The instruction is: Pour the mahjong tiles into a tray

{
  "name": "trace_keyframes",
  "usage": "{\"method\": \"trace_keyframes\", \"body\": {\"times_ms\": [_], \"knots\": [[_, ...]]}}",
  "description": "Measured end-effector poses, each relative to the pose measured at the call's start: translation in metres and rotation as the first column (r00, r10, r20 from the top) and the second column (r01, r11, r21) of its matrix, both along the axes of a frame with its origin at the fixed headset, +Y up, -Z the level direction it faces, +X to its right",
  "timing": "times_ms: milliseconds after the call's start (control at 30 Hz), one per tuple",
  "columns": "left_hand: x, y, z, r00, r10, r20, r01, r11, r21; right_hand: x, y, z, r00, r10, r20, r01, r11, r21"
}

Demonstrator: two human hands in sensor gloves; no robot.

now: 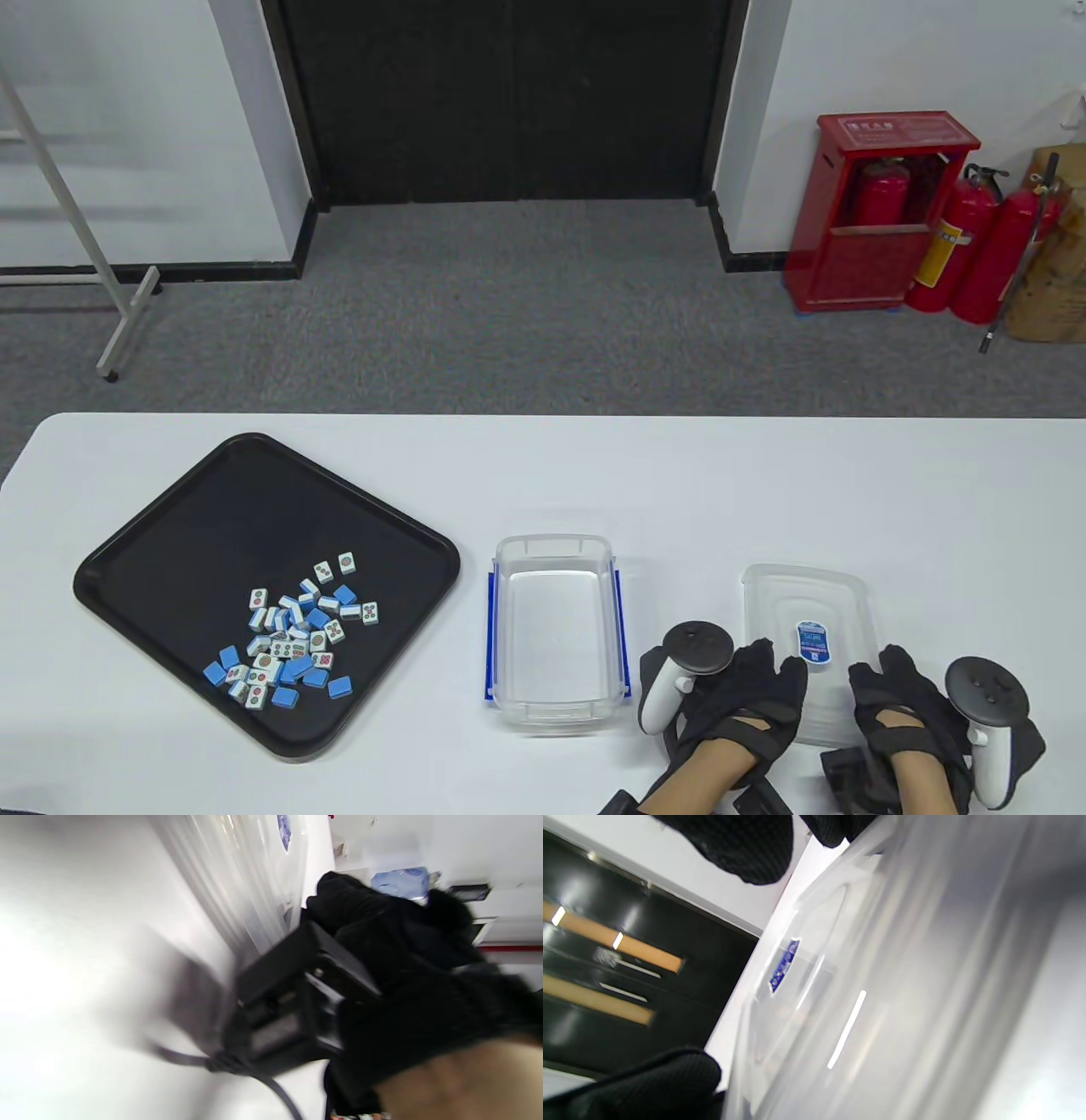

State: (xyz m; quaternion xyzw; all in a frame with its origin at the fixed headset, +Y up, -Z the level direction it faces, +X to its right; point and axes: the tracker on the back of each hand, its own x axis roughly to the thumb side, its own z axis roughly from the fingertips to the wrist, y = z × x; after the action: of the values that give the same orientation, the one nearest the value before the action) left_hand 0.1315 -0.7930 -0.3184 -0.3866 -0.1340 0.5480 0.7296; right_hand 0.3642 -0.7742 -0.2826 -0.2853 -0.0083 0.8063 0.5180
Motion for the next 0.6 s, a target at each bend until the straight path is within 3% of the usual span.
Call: {"method": "trace_keyframes", "body": {"times_ms": [167, 300, 400, 600], "knots": [[-0.007, 0.024, 0.005, 1.000, 0.020, -0.021, -0.017, 0.994, 0.107, -0.002, 0.009, 0.001, 0.990, -0.144, -0.005, 0.144, 0.979, 0.146], [-0.021, 0.048, 0.010, 0.993, 0.104, -0.053, -0.093, 0.980, 0.176, -0.011, 0.024, 0.001, 0.991, -0.128, -0.049, 0.136, 0.962, 0.238], [-0.042, 0.072, 0.016, 0.980, 0.169, -0.107, -0.137, 0.957, 0.256, -0.030, 0.039, 0.002, 0.990, -0.088, -0.108, 0.117, 0.944, 0.310], [-0.110, 0.116, 0.019, 0.962, 0.174, -0.213, -0.064, 0.895, 0.442, -0.100, 0.069, -0.003, 0.974, 0.005, -0.226, 0.093, 0.901, 0.423]]}}
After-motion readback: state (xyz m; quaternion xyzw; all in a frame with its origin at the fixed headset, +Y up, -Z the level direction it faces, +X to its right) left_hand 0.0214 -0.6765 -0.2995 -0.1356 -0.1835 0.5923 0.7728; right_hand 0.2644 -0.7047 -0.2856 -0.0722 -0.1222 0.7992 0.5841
